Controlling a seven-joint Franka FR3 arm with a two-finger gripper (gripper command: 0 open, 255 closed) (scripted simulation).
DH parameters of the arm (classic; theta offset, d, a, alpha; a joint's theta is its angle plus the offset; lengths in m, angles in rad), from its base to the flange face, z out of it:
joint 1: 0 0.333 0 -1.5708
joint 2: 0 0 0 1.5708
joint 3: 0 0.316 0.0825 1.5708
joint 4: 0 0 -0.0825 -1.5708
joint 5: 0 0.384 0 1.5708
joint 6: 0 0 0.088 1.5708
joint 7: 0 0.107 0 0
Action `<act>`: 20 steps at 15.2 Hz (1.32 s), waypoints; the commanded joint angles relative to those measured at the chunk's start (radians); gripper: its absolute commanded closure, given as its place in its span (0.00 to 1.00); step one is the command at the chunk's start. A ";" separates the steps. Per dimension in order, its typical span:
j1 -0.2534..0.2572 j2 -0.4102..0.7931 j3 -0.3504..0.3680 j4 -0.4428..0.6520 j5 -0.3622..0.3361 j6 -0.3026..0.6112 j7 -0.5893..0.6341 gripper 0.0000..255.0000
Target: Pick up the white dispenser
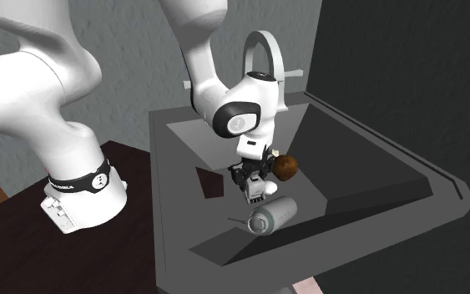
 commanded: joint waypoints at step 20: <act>-0.179 -0.261 0.249 -0.049 0.322 -0.189 -0.228 1.00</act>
